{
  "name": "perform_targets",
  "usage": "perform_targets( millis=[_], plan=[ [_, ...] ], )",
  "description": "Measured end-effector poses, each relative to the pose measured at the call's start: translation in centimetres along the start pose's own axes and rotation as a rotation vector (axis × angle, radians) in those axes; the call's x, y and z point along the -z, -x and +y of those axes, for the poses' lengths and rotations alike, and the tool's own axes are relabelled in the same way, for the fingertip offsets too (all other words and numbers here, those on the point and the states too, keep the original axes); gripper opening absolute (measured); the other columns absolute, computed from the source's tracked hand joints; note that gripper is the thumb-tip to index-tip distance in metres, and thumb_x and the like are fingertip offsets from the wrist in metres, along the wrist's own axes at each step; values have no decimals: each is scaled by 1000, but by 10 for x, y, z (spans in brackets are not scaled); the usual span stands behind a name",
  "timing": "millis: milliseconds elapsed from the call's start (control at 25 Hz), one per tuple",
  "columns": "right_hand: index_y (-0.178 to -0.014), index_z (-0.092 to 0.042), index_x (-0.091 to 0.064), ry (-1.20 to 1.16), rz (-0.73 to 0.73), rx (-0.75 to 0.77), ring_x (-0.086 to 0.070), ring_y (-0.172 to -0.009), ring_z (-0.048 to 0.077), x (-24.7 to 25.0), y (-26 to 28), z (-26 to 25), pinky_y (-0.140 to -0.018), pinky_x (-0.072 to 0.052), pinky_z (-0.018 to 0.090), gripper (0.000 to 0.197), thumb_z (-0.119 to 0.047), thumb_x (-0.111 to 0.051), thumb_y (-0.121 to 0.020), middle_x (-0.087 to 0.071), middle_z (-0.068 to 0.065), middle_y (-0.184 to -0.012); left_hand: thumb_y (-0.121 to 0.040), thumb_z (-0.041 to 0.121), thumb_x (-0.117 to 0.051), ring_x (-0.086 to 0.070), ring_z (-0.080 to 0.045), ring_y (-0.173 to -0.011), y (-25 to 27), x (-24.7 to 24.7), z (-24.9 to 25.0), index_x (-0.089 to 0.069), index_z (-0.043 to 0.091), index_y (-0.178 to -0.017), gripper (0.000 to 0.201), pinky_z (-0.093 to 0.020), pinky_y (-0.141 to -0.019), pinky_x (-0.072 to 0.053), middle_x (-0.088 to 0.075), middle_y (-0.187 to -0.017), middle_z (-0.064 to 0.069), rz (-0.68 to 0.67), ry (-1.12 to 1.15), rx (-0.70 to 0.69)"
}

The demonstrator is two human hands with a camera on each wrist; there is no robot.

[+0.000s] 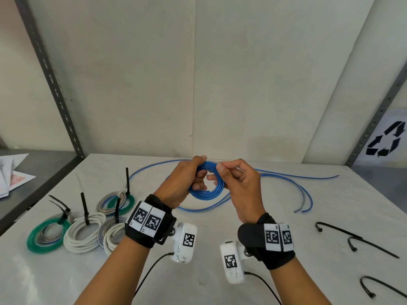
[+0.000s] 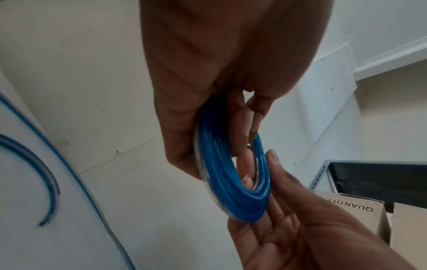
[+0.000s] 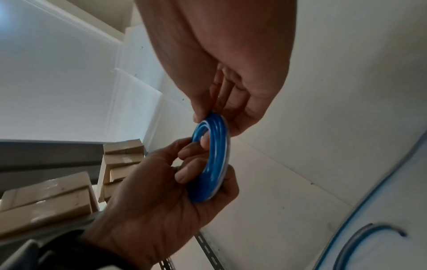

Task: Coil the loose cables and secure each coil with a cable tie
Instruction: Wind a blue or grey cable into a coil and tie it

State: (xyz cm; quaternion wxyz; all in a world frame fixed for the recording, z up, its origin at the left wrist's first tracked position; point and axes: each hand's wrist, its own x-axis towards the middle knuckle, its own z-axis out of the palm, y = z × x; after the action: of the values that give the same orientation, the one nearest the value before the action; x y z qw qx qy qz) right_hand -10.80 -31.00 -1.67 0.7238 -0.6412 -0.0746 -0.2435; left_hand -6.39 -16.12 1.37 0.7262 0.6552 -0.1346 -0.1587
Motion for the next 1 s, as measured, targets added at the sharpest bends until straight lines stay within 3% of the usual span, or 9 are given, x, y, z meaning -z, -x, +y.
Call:
perform_targets(
  millis=[160,280,400,480,680,760,1000],
  plan=[
    [-108,-12,-70,100,-46,1,-76,-91,24,-4,1,0,-83,-61,36,23,-9,-77,-86,-77,8,-101,-106,31,-42,-26,-14,-48,-1,3,1,-39,17,-64,45,-36,-73,-46,-27,-56,3,47,82,-7],
    [-106,-9,-67,72,12,9,-77,-87,23,-7,3,2,-83,-61,36,27,-6,-80,-82,-77,9,-99,-106,29,-40,-25,-14,-48,-2,2,1,-38,16,-66,42,-33,-70,-46,-29,-55,4,52,155,-12],
    [-108,-15,-68,213,-16,39,-75,-86,15,-4,3,2,-73,-62,34,29,-14,-82,-83,-76,3,-96,-107,30,-40,-25,-13,-47,-3,3,-1,-36,16,-67,42,-32,-67,-43,-26,-54,4,53,213,-14],
    [-111,-20,-67,269,-56,20,-74,-85,17,-1,3,1,-63,-62,32,30,-17,-81,-84,-75,5,-97,-107,30,-39,-27,-13,-46,-5,5,-2,-37,15,-67,43,-30,-64,-40,-27,-53,4,38,225,-15],
    [-105,-17,-69,294,-149,-66,-75,-78,25,19,-4,-8,-57,-60,34,25,-10,-80,-84,-75,10,-91,-108,32,-25,-49,-23,-51,-11,6,-9,-58,4,-70,57,-35,-69,-46,-39,-50,-7,-35,0,18],
    [-103,-17,-69,354,-239,-104,-74,-75,25,30,-6,-14,-57,-61,36,25,-7,-81,-83,-75,10,-88,-109,35,-29,-52,-23,-51,-14,-3,-11,-60,4,-71,57,-33,-67,-48,-43,-51,-9,-84,-157,55],
    [-107,-12,-66,525,-224,-160,-75,-73,24,83,2,-27,-59,-61,36,27,-7,-79,-84,-74,11,-86,-107,30,-37,-27,-15,-47,-33,-55,-24,-43,12,-66,45,-24,-50,-39,-28,-57,0,-291,-101,163]
  ],
)
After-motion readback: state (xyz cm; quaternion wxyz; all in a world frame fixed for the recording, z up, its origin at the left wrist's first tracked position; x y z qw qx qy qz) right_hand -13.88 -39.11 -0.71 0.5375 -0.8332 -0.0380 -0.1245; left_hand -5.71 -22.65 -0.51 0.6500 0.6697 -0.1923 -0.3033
